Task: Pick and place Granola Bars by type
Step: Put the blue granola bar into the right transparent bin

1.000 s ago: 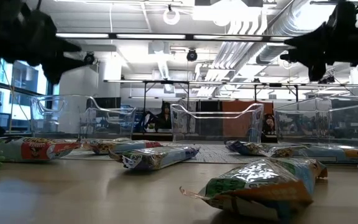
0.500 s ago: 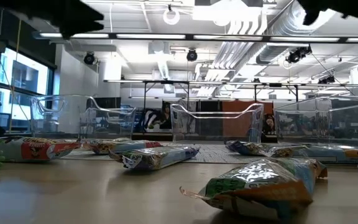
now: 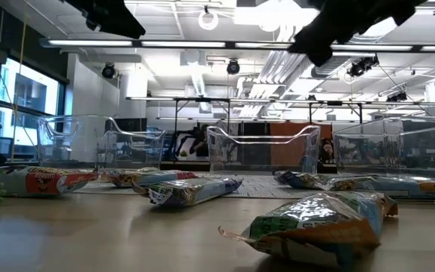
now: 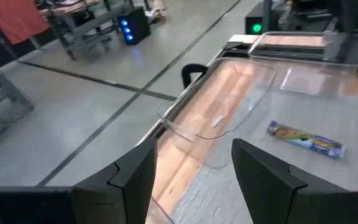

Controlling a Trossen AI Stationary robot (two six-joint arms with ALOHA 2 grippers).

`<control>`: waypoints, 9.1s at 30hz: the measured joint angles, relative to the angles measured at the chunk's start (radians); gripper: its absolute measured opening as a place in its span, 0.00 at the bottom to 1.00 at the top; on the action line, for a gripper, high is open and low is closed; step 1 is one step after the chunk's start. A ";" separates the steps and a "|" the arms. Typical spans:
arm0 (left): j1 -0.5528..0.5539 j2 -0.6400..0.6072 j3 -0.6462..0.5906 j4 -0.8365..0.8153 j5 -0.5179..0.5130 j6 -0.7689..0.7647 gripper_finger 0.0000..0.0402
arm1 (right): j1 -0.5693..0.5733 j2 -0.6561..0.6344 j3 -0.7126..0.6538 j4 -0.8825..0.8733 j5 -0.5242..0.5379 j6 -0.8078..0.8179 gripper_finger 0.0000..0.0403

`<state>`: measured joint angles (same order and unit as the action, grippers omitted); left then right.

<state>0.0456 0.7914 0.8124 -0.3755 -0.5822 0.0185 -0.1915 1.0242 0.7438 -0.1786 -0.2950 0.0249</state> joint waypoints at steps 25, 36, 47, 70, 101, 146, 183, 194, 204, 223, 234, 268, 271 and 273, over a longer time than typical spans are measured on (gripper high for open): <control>0.000 0.004 0.000 -0.047 -0.005 -0.031 0.50 | 0.302 0.314 -0.007 -0.109 0.172 -0.047 0.31; 0.000 0.004 0.000 -0.047 -0.005 -0.031 0.50 | 0.306 0.380 -0.007 -0.114 0.224 0.048 0.31; 0.000 0.004 0.000 -0.046 -0.005 -0.031 0.50 | 0.306 0.431 -0.007 -0.132 0.197 -0.008 0.31; 0.000 0.004 0.000 -0.051 -0.005 -0.031 0.50 | 0.363 0.578 -0.004 -0.156 0.376 0.044 0.27; 0.000 0.004 0.000 -0.121 -0.005 -0.050 0.50 | 0.319 -0.219 -0.005 -0.738 1.085 0.490 0.02; 0.000 0.004 0.000 -0.084 0.017 -0.050 0.50 | -0.218 0.275 0.404 -1.019 0.533 0.327 0.29; 0.000 0.004 0.000 -0.100 0.161 -0.050 0.50 | 0.152 0.279 -0.028 0.057 0.209 -0.374 0.28; 0.000 0.004 0.000 -0.099 0.183 -0.050 0.50 | 0.152 0.308 -0.028 0.029 0.154 -0.471 0.32; 0.000 0.004 0.000 -0.098 0.183 -0.050 0.50 | 0.130 0.455 -0.028 0.066 0.143 -0.601 0.54; 0.000 0.004 0.000 -0.098 0.182 -0.050 0.50 | 0.024 0.603 -0.027 0.093 0.152 -0.854 0.68; 0.000 0.004 0.000 -0.098 0.182 -0.050 0.50 | -0.020 0.640 -0.027 0.156 0.072 -0.897 0.68; 0.000 0.004 0.000 -0.098 0.182 -0.050 0.50 | 0.055 0.640 0.026 0.152 0.202 -0.581 0.16; 0.000 0.004 0.000 -0.098 0.182 -0.050 0.50 | 0.090 0.639 0.068 0.122 0.260 -0.534 0.13; 0.000 0.004 0.000 -0.098 0.182 -0.050 0.50 | 0.113 0.638 0.110 0.065 0.325 -0.523 0.12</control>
<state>0.0456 0.7956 0.8124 -0.4736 -0.4004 -0.0316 -0.0786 1.6627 0.8541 -0.1133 0.0301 -0.4977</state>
